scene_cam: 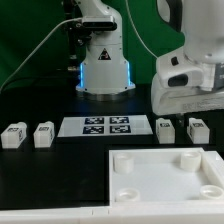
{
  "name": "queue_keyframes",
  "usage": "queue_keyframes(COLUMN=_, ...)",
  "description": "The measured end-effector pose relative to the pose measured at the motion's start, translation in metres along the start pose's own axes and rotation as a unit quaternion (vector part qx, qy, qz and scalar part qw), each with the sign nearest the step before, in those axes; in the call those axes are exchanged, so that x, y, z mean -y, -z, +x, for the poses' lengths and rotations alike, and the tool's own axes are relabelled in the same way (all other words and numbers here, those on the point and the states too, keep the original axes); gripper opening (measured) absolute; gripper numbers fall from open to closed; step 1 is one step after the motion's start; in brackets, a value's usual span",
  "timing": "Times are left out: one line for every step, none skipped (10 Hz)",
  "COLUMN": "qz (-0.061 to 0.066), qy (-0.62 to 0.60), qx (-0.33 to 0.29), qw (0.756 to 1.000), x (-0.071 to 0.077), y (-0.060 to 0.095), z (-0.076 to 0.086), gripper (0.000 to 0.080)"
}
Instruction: Assemble one leg
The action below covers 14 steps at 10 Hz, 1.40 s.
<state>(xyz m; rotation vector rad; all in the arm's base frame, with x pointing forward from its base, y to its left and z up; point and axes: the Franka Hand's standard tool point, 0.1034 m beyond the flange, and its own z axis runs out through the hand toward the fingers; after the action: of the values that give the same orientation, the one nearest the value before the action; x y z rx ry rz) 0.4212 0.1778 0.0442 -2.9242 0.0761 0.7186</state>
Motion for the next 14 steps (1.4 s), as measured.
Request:
queue_keyframes(qz=-0.002, qy=0.001, qx=0.068, qw=0.998, x=0.004, y=0.002, z=-0.002, gripper=0.0648)
queue_keyframes(qz=-0.002, qy=0.002, qx=0.111, qw=0.994, x=0.006, y=0.002, z=-0.001, gripper=0.0648)
queue_keyframes(qz=-0.003, qy=0.001, qx=0.147, qw=0.989, x=0.004, y=0.0, z=-0.002, gripper=0.0648)
queue_keyframes(qz=-0.006, qy=0.001, qx=0.199, qw=0.98, x=0.002, y=-0.002, z=-0.007, gripper=0.0648)
queue_keyframes(qz=-0.004, qy=0.002, qx=0.216, qw=0.976, x=0.003, y=-0.004, z=-0.002, gripper=0.0648)
queue_keyframes(qz=-0.004, qy=0.002, qx=0.213, qw=0.977, x=0.003, y=-0.004, z=-0.001, gripper=0.0648)
queue_keyframes(qz=-0.005, qy=0.001, qx=0.213, qw=0.977, x=0.003, y=-0.007, z=-0.002, gripper=0.0648)
queue_keyframes(qz=-0.007, qy=-0.001, qx=0.208, qw=0.978, x=0.004, y=-0.018, z=-0.006, gripper=0.0648)
queue_keyframes(qz=-0.01, qy=-0.001, qx=0.21, qw=0.978, x=0.004, y=-0.029, z=-0.012, gripper=0.0648)
queue_keyframes(qz=-0.012, qy=-0.002, qx=0.216, qw=0.976, x=0.001, y=-0.036, z=-0.017, gripper=0.0648)
queue_keyframes(qz=-0.014, qy=-0.004, qx=0.223, qw=0.975, x=-0.002, y=-0.045, z=-0.022, gripper=0.0648)
queue_keyframes(qz=-0.015, qy=-0.007, qx=0.231, qw=0.973, x=-0.003, y=-0.051, z=-0.025, gripper=0.0648)
queue_keyframes(qz=-0.017, qy=-0.011, qx=0.235, qw=0.972, x=-0.003, y=-0.053, z=-0.027, gripper=0.0648)
queue_keyframes(qz=-0.018, qy=-0.011, qx=0.235, qw=0.972, x=-0.002, y=-0.054, z=-0.027, gripper=0.0648)
